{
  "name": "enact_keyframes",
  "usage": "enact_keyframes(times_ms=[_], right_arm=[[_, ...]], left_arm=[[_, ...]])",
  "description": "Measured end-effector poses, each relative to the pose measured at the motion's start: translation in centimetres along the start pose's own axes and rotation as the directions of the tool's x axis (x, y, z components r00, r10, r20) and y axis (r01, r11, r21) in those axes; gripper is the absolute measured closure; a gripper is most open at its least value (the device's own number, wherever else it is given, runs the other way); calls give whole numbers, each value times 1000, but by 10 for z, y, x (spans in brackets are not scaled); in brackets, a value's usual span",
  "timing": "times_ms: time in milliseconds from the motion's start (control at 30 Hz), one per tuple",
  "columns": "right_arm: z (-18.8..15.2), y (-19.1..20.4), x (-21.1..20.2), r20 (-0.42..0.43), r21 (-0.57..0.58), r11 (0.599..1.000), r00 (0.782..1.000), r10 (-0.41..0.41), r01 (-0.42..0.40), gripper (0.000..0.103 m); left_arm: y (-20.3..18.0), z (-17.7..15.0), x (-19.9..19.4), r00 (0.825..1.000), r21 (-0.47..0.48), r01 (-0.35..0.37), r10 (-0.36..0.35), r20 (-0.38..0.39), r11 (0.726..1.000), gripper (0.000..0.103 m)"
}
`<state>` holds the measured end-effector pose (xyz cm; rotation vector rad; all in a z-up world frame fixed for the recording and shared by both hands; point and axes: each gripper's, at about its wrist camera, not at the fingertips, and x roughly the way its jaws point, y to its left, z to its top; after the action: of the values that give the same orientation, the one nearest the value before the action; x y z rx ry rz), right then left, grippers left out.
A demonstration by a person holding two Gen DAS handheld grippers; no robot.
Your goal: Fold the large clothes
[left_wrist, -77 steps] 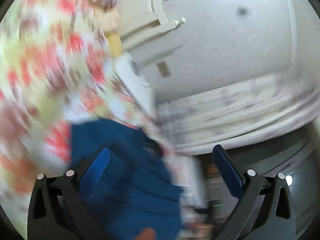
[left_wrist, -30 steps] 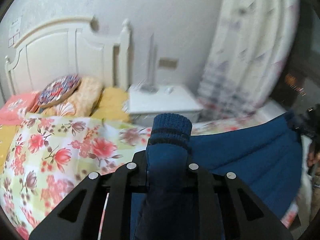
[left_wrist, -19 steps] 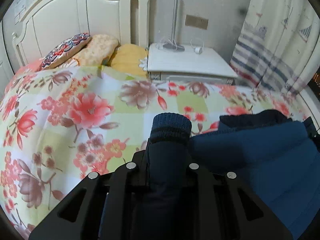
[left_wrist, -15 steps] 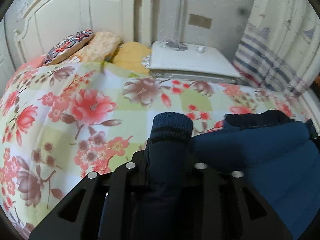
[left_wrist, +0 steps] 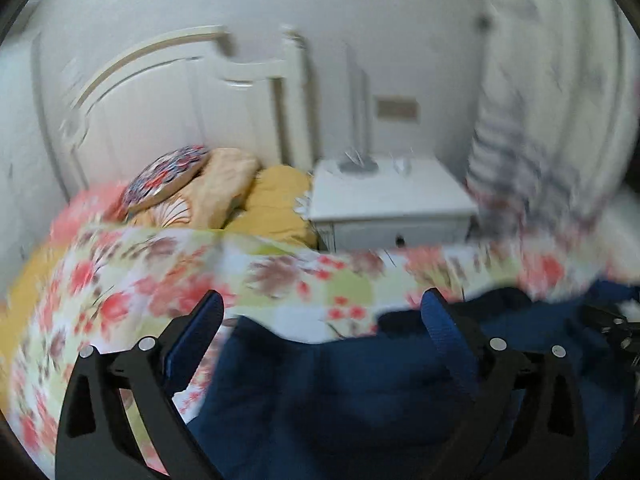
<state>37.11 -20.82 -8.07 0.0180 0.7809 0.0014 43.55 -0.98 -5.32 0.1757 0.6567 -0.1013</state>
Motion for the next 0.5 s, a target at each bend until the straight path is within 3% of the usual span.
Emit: enact_keyframes(times_ms=[67,200,333,500], right_arm=[[2,28,29,-63,-63,998,998,-20,17,56],[-6,42,59,-100,-125,990,992,-75,62,54],[-10,45,69,-82,-156,984,992,-101,87,52],[-17,49,71,-46,-177,977,990,-131,121,51]], left_arm=[[-26,-10,28,996,66,-19,25,-80,998,6],[-42,-37,76,974,106,8,16,-224,994,4],[-31,-43,87,972,31,53,-44,-231,998,4],[-32,-50,89,976,25,50,-44,-212,998,4]])
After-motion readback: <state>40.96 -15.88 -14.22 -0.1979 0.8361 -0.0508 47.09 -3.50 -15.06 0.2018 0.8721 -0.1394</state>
